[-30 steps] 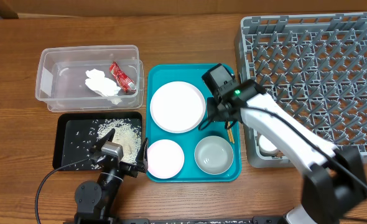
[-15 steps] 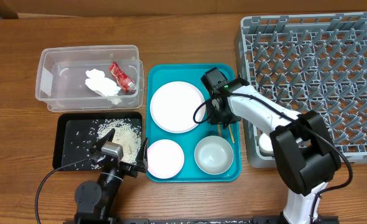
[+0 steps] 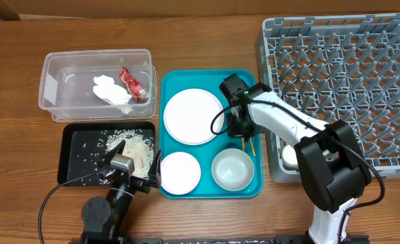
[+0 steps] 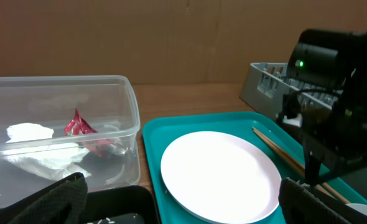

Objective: Sort waste into correct bins and load items into the dishwasher
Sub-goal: 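Grasp one wooden chopstick with the right gripper and lift it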

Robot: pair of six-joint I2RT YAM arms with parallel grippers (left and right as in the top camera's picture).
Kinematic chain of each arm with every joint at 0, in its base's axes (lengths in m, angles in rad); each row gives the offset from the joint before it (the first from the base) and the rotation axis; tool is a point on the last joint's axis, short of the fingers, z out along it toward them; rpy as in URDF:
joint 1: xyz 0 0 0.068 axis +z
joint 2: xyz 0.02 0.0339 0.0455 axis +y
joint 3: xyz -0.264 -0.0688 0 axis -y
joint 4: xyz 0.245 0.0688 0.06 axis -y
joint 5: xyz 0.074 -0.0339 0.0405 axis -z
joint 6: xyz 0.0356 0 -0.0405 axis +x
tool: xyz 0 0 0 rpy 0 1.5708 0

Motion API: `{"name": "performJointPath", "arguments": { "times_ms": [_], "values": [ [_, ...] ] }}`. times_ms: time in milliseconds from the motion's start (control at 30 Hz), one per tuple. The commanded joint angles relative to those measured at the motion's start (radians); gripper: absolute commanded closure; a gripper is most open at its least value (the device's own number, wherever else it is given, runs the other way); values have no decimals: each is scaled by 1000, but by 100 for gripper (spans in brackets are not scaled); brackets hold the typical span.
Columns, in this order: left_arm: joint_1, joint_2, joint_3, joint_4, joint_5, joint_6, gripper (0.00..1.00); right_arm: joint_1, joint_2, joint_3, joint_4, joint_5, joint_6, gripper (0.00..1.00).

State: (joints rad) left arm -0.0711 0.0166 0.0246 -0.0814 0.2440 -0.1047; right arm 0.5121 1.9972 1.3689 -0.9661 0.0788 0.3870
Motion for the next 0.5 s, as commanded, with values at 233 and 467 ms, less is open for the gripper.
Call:
{"name": "performJointPath", "arguments": {
  "times_ms": [233, 467],
  "values": [
    [6, -12, -8, 4, 9, -14, 0, -11, -285, 204, -93, 85, -2, 96],
    [6, -12, -8, 4, 9, -14, 0, -99, -315, 200, -140, 355, -21, 96]
  ]
}}
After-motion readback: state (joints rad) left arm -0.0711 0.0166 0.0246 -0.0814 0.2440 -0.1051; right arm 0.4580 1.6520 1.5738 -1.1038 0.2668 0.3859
